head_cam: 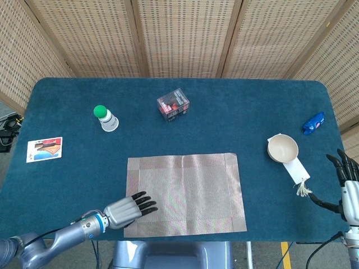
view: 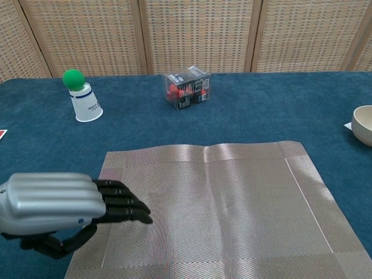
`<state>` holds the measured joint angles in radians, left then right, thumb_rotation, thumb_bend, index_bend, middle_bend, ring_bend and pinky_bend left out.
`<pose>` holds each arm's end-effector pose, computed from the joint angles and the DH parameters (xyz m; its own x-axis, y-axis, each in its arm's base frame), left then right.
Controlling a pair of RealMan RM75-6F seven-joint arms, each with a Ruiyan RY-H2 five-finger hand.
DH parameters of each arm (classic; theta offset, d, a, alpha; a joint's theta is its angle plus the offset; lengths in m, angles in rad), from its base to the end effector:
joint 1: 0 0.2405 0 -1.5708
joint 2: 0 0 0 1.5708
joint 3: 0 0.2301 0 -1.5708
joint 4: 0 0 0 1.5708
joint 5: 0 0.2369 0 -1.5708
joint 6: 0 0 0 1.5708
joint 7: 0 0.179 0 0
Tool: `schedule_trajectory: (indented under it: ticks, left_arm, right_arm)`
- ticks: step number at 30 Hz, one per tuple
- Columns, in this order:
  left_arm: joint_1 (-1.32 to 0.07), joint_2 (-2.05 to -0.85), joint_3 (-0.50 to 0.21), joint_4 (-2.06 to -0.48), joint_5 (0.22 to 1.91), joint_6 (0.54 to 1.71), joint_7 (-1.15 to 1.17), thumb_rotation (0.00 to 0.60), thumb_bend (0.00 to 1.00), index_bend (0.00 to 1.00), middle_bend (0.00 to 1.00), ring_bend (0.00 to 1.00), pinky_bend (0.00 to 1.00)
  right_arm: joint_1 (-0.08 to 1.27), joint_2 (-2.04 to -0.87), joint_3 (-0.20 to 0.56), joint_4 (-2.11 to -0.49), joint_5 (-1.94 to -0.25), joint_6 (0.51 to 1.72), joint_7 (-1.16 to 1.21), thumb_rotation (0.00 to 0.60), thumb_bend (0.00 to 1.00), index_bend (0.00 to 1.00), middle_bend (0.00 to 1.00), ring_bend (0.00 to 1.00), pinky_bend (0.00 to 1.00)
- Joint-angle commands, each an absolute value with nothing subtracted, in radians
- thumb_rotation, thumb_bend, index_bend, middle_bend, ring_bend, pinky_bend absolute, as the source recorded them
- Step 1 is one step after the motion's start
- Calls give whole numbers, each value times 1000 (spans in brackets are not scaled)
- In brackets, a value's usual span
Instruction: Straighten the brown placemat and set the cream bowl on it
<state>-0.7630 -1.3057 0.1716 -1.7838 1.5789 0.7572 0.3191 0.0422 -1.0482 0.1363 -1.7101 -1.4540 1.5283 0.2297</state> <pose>-0.1352 0.2121 -0.0809 0.7822 0.3559 0.5114 0.5218 -0.8227 -0.2255 -0.2879 -0.2216 0.1593 0.1414 0.1182 0.9829 -0.9898 0.0314 0.1387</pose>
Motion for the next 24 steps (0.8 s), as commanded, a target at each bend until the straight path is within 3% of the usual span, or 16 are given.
schedule_trajectory:
  ticks: [1, 3, 5, 9, 15, 24]
  left_arm:
    - [-675, -1253, 162, -1791, 1628, 946, 267, 600, 647, 0, 0, 0, 0]
    - [-627, -1239, 157, -1774, 1633, 1036, 263, 600, 507, 0, 0, 0, 0]
    - [-586, -1227, 151, -1763, 1626, 1104, 268, 600, 456, 0, 0, 0, 0]
    - [-491, -1213, 127, -1716, 1601, 1261, 301, 600, 444, 0, 0, 0, 0]
    - [-406, -1183, 105, -1676, 1569, 1385, 256, 600, 432, 0, 0, 0, 0]
    - [-370, -1155, 64, -1622, 1543, 1418, 154, 600, 373, 0, 0, 0, 0]
  right_arm:
    - [43, -1052, 134, -1705, -1455, 1526, 226, 600, 153, 156, 0, 0, 0]
    - [47, -1055, 132, -1703, -1451, 1517, 219, 600, 153, 156, 0, 0, 0]
    - [50, -1057, 131, -1700, -1450, 1511, 211, 600, 153, 157, 0, 0, 0]
    - [62, -1072, 136, -1685, -1442, 1497, 189, 600, 153, 205, 0, 0, 0]
    - [110, -1117, 163, -1638, -1386, 1430, 157, 600, 159, 231, 0, 0, 0]
    - [250, -1241, 234, -1506, -1218, 1244, 9, 600, 167, 232, 0, 0, 0]
